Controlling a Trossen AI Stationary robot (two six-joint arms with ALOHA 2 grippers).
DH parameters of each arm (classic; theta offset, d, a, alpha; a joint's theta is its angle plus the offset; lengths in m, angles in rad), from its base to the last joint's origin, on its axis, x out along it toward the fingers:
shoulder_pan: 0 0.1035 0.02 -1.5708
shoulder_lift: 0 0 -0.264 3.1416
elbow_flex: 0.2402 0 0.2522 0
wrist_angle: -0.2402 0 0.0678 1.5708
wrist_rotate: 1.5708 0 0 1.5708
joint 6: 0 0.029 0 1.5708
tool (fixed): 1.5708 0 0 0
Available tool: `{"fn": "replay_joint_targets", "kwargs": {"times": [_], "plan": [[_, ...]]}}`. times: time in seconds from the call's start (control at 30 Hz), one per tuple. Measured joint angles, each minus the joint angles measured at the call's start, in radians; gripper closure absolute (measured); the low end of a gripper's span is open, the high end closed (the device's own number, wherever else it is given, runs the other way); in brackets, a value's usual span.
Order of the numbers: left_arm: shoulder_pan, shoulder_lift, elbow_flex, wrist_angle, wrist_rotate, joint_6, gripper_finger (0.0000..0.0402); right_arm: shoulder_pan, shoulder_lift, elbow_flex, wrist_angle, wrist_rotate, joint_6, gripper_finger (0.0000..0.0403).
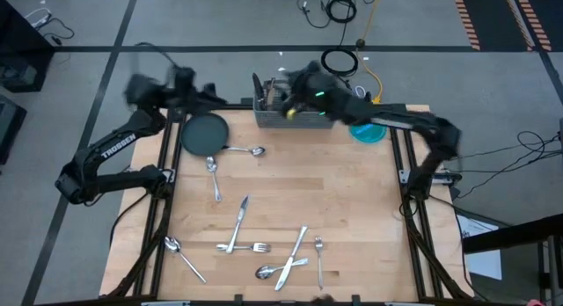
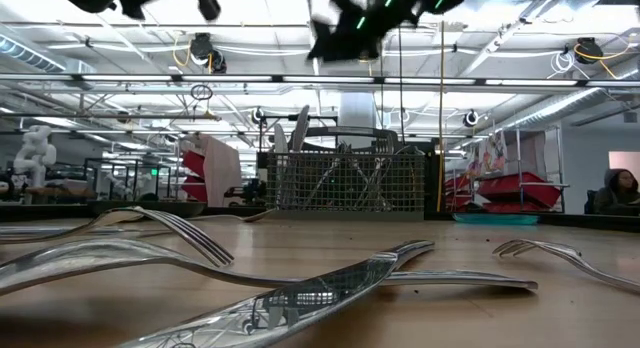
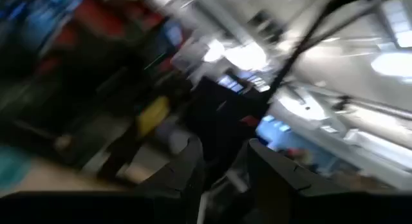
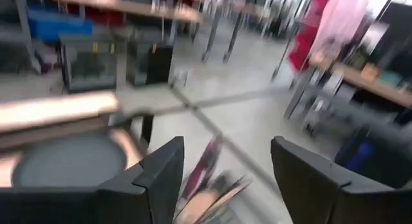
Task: Sort silverware
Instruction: Put the spoon into the silverware organizer
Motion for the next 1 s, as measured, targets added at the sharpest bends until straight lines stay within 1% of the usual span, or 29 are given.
{"fn": "replay_joint_targets", "kwargs": {"times": [0.03, 0.07, 0.1, 0.13, 0.2, 0.23, 0.27, 0.3, 0.33, 0.37, 0.47, 0.53, 0.63, 0.7, 0.73, 0.83, 1.0], "plan": [[-0.012, 0.0, 0.0, -0.146, -0.014, 0.112, 0.0279, 0.0, -0.053, 0.0, -0.022, 0.002, -0.025, 0.0181], [-0.022, 0.0, 0.0, -0.307, -0.054, 0.244, 0.028, 0.002, -0.104, 0.002, -0.048, 0.007, -0.047, 0.0179], [-0.029, 0.0, 0.0, -0.477, -0.122, 0.388, 0.0281, 0.008, -0.16, 0.002, -0.075, 0.019, -0.068, 0.0179], [-0.035, 0.0, 0.0, -0.643, -0.21, 0.535, 0.0281, 0.016, -0.211, 0.003, -0.113, 0.037, -0.089, 0.0179], [-0.049, 0.009, -0.001, -0.927, -0.436, 0.78, 0.0281, 0.039, -0.309, 0.002, -0.194, 0.069, -0.13, 0.0179], [-0.059, 0.018, -0.001, -1.026, -0.549, 0.88, 0.0281, 0.054, -0.356, 0.002, -0.235, 0.087, -0.144, 0.0179], [-0.071, 0.034, -0.001, -1.109, -0.634, 0.957, 0.0281, 0.069, -0.402, 0.002, -0.277, 0.105, -0.152, 0.0179], [-0.085, 0.053, -0.001, -1.172, -0.697, 1.01, 0.0281, 0.084, -0.444, 0.002, -0.319, 0.121, -0.154, 0.0179], [-0.095, 0.077, -0.001, -1.215, -0.737, 1.04, 0.0281, 0.099, -0.486, 0.002, -0.362, 0.14, -0.152, 0.0179], [-0.107, 0.102, -0.002, -1.231, -0.75, 1.057, 0.0281, 0.115, -0.522, 0.002, -0.403, 0.16, -0.144, 0.0179], [-0.166, 0.201, 0.0, -1.204, -0.761, 1.084, 0.0281, 0.163, -0.607, 0.002, -0.516, 0.237, -0.103, 0.0179], [-0.219, 0.279, 0.0, -1.198, -0.793, 1.127, 0.0281, 0.195, -0.647, 0.002, -0.576, 0.276, -0.075, 0.0179], [-0.278, 0.387, 0.0, -1.197, -0.911, 1.207, 0.028, 0.233, -0.691, 0.002, -0.641, 0.305, -0.03, 0.0179], [-0.306, 0.444, 0.0, -1.198, -1.004, 1.227, 0.0279, 0.254, -0.709, 0.002, -0.67, 0.32, -0.005, 0.0179], [-0.315, 0.469, 0.0, -1.194, -1.031, 1.228, 0.0278, 0.263, -0.713, 0.002, -0.685, 0.321, 0.005, 0.0179], [-0.334, 0.533, 0.0, -1.174, -1.038, 1.231, 0.0278, 0.284, -0.716, 0.002, -0.707, 0.317, 0.023, 0.0179], [-0.363, 0.613, 0.0, -1.086, -1.064, 1.286, 0.0278, 0.307, -0.715, 0.002, -0.739, 0.316, 0.042, 0.0179]]}}
